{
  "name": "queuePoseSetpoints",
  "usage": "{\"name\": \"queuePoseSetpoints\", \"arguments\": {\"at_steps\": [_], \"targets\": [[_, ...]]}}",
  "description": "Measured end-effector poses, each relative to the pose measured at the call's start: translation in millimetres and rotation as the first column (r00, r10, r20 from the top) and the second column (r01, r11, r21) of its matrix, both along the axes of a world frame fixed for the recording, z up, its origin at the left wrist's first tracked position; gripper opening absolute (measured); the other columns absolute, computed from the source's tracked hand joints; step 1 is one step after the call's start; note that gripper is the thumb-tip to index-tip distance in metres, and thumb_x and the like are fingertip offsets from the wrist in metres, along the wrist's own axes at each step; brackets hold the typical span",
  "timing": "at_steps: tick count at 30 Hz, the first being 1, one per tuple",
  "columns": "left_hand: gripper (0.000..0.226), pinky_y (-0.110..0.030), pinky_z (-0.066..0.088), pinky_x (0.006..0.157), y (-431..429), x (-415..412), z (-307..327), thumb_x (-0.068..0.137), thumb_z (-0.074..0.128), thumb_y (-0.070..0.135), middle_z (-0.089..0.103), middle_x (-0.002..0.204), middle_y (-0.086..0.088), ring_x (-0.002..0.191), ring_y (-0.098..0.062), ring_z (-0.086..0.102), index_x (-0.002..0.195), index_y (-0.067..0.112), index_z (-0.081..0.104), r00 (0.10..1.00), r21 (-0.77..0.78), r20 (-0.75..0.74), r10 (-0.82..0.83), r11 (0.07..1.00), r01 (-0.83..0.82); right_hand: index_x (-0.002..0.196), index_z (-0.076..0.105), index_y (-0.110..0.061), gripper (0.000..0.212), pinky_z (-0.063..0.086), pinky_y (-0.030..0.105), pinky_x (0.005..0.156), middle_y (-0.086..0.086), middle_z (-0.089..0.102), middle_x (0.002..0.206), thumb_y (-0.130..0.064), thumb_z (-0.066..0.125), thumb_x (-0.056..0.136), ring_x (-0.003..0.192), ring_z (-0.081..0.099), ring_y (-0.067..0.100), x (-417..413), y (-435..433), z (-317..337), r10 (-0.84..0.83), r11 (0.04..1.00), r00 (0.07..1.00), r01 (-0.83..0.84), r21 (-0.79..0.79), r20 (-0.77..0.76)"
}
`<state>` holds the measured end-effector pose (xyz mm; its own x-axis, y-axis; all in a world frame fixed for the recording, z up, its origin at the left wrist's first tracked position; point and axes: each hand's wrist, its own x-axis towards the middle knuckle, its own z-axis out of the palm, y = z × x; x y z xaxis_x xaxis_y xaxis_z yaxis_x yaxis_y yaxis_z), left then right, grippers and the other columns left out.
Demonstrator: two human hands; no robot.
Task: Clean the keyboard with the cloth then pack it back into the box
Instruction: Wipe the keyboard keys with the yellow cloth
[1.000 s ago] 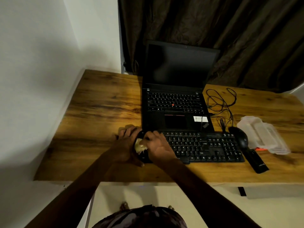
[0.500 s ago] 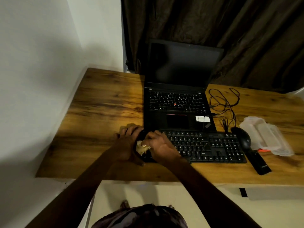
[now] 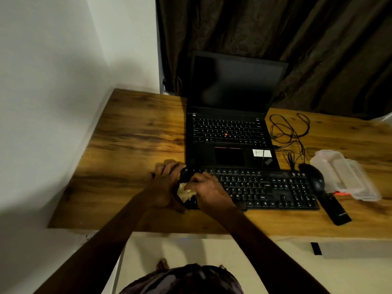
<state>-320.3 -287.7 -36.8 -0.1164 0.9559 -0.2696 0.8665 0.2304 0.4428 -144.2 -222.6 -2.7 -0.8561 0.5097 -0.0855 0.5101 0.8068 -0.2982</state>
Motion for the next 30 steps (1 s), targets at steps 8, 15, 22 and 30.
{"name": "queuePoseSetpoints", "arguments": {"at_steps": [8,15,22,30], "targets": [[0.146,-0.048,0.023,0.107,0.0,2.3,4.7,0.038,0.091,0.061,0.005,0.156,0.011,0.138,-0.017,0.009,0.155,0.038,0.006,1.000,-0.019,0.029,0.006,1.000,-0.006,0.122,0.066,-0.026,0.042,0.039,0.043,0.100,0.001,0.056,0.126,-0.007,0.058,0.085,0.117,0.045,0.026,9.3,15.7,3.3,0.032,0.999,0.999,-0.033,0.025,0.034],[0.148,-0.052,0.027,0.106,0.0,0.4,2.3,0.034,0.087,0.070,0.006,0.155,0.012,0.137,-0.021,0.014,0.154,0.039,0.005,1.000,-0.015,0.005,0.003,1.000,-0.002,0.122,0.065,-0.028,0.044,0.040,0.042,0.098,0.001,0.055,0.126,-0.007,0.060,0.083,0.113,0.046,0.027,10.8,15.4,-2.1,-0.004,0.999,1.000,0.004,0.048,0.004],[0.146,-0.055,0.024,0.110,-1.0,-1.9,-0.4,0.037,0.087,0.071,0.006,0.156,0.012,0.139,-0.019,0.011,0.154,0.037,0.007,0.999,0.000,0.044,-0.010,1.000,0.010,0.122,0.064,-0.021,0.045,0.041,0.042,0.099,0.002,0.055,0.128,-0.002,0.055,0.082,0.117,0.047,0.027,26.3,5.3,-9.7,0.000,0.994,1.000,0.003,0.112,-0.024],[0.147,-0.057,0.025,0.110,-0.1,-2.8,-3.5,0.034,0.084,0.074,0.005,0.154,0.014,0.138,-0.019,0.010,0.154,0.038,0.007,0.998,-0.006,0.061,-0.021,1.000,0.021,0.125,0.063,-0.027,0.050,0.035,0.039,0.098,0.001,0.056,0.129,-0.002,0.057,0.082,0.118,0.044,0.027,24.2,10.0,-3.7,-0.043,0.995,0.999,0.044,0.091,-0.005]]}}
